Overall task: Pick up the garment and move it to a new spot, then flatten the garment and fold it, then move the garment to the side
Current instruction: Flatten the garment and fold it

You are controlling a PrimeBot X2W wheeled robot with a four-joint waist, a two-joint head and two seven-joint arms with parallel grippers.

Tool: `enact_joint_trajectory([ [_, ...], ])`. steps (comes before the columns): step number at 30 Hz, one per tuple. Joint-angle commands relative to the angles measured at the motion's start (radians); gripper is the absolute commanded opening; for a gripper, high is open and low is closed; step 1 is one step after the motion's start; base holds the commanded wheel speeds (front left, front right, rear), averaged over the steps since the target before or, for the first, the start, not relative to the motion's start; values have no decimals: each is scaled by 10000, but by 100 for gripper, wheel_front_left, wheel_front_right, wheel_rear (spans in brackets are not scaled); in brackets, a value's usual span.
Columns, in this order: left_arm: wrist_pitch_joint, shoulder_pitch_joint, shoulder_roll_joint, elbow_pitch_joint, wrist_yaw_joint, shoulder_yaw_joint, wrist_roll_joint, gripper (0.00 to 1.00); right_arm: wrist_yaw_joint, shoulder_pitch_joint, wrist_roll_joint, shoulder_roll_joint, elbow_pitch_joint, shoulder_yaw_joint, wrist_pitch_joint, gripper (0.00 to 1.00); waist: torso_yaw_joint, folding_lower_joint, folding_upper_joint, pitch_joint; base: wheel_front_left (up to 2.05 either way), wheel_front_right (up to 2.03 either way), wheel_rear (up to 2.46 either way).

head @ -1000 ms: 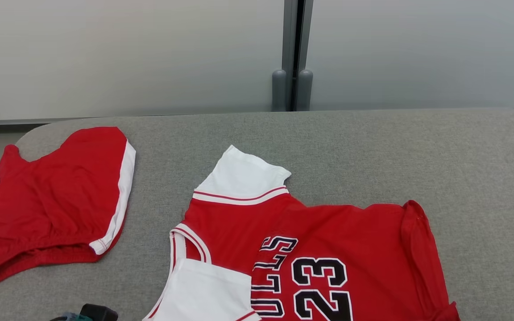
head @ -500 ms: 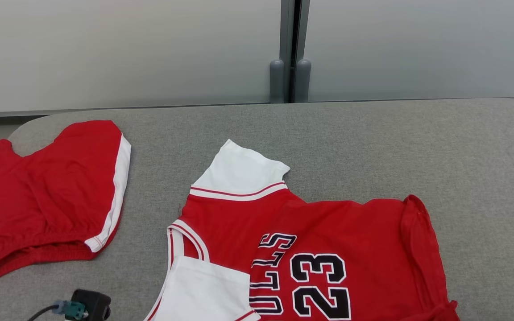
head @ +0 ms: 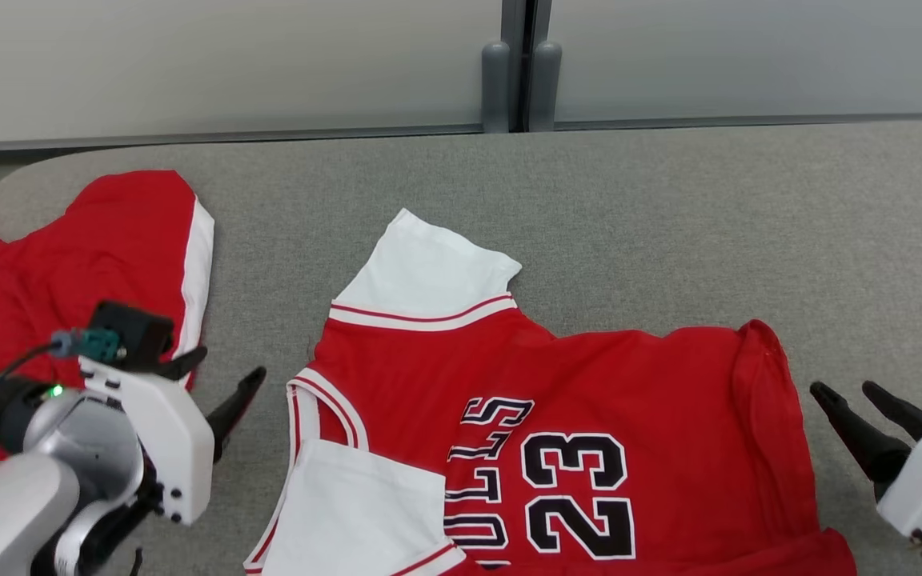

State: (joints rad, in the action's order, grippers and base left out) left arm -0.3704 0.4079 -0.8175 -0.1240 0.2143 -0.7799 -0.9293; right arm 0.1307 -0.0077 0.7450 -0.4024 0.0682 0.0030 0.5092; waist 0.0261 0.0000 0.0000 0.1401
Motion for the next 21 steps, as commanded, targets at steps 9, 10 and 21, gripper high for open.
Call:
enact_joint_trajectory([
  [9, -1471, 3319, 1557, 2465, -1808, -311, -159, 100, 2, -2960, -517, 52, -1935, 1185, -258, 100, -154, 0, 0, 1444, 0, 0, 0],
  [10, -1589, 3595, 1711, 2725, -1942, -357, -150, 100, 2, -3198, -535, 49, -2108, 1330, -270, 100, -185, 0, 0, 1556, 0, 0, 0],
  [21, -2012, 5844, 2938, 5166, -3004, -590, -28, 100, 2, -5177, -71, 84, -3568, 2786, -447, 100, -797, 0, 0, 2833, 0, 0, 0],
])
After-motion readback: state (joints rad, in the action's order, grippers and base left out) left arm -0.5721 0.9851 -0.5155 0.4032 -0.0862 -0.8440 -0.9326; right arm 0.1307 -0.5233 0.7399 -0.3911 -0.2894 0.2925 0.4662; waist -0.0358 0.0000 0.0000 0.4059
